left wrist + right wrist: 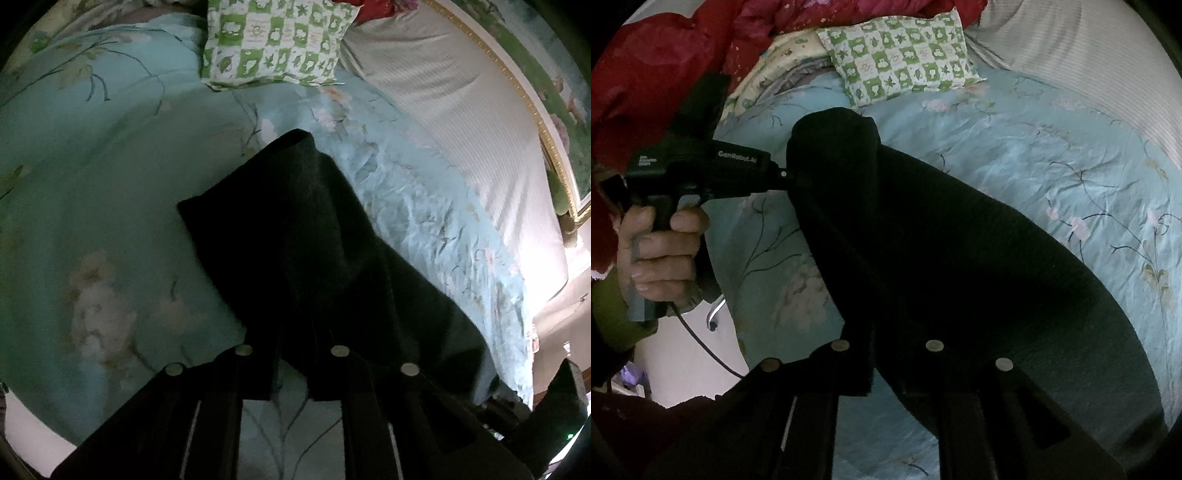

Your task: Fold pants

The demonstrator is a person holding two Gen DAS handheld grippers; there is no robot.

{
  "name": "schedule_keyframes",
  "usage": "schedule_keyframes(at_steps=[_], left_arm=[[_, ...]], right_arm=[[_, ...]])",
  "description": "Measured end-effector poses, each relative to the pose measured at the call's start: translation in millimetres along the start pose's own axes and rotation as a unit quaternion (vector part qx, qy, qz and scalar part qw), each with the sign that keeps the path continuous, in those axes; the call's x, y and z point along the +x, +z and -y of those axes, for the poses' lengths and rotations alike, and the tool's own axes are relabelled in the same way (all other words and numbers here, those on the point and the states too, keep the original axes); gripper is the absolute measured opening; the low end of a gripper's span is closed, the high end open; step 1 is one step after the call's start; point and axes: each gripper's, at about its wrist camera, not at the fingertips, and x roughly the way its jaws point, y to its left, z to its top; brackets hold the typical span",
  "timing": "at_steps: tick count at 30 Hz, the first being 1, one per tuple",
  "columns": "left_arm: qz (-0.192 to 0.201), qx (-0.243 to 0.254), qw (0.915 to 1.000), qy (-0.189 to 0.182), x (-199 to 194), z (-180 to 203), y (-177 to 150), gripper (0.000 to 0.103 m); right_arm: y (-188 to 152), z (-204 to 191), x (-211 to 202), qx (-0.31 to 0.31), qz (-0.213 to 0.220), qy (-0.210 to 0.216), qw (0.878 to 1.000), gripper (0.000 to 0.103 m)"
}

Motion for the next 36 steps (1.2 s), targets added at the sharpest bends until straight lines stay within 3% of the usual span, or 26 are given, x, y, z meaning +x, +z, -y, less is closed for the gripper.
schedule_keyframes(at_steps=[2, 4, 6, 8, 12, 17, 21, 28, 33, 36], left_arm=[[0.002, 0.001, 1.0000, 0.007, -5.3, -2.1, -1.1, 0.015], [0.005, 0.003, 0.9998, 0.016, -11.4, -3.3, -1.7, 0.030], [0.006, 0.004, 0.9995, 0.029, -16.3, -4.7, -0.8, 0.055], [0.008, -0.003, 0.9996, 0.026, -21.6, -8.2, 1.1, 0.056], [-0.006, -0.019, 0.9995, 0.026, -20.9, -16.0, 9.1, 0.069], [-0.021, -0.030, 0.9989, 0.029, -13.0, -19.9, 21.3, 0.072], [-0.020, -0.022, 0.9982, 0.053, -6.6, -18.4, 32.5, 0.073], [-0.030, -0.018, 0.9976, 0.060, 8.7, -23.6, 37.8, 0.073], [-0.030, -0.013, 0.9978, 0.057, 17.3, -28.9, 38.6, 0.072], [-0.026, -0.012, 0.9980, 0.057, 23.9, -26.8, 43.2, 0.070]], right_arm=[[0.0, 0.1, -1.9, 0.006, -0.003, 0.011, 1.000, 0.024], [0.0, -1.5, -5.8, 0.008, 0.001, 0.023, 1.000, 0.037], [0.3, -4.0, -10.3, 0.005, 0.007, 0.025, 1.000, 0.037], [1.5, -4.8, -13.7, 0.007, 0.010, 0.026, 1.000, 0.037], [6.7, 4.0, -22.2, 0.030, 0.025, 0.036, 0.999, 0.037], [20.2, 40.3, -30.0, 0.081, 0.046, 0.015, 0.996, 0.037], [38.4, 83.7, -27.9, 0.142, 0.052, 0.006, 0.988, 0.037], [73.9, 124.8, 21.5, 0.165, -0.003, 0.006, 0.986, 0.037], [74.2, 129.4, 62.1, 0.151, -0.061, 0.033, 0.986, 0.037], [70.8, 129.6, 71.0, 0.153, -0.059, 0.047, 0.985, 0.037]])
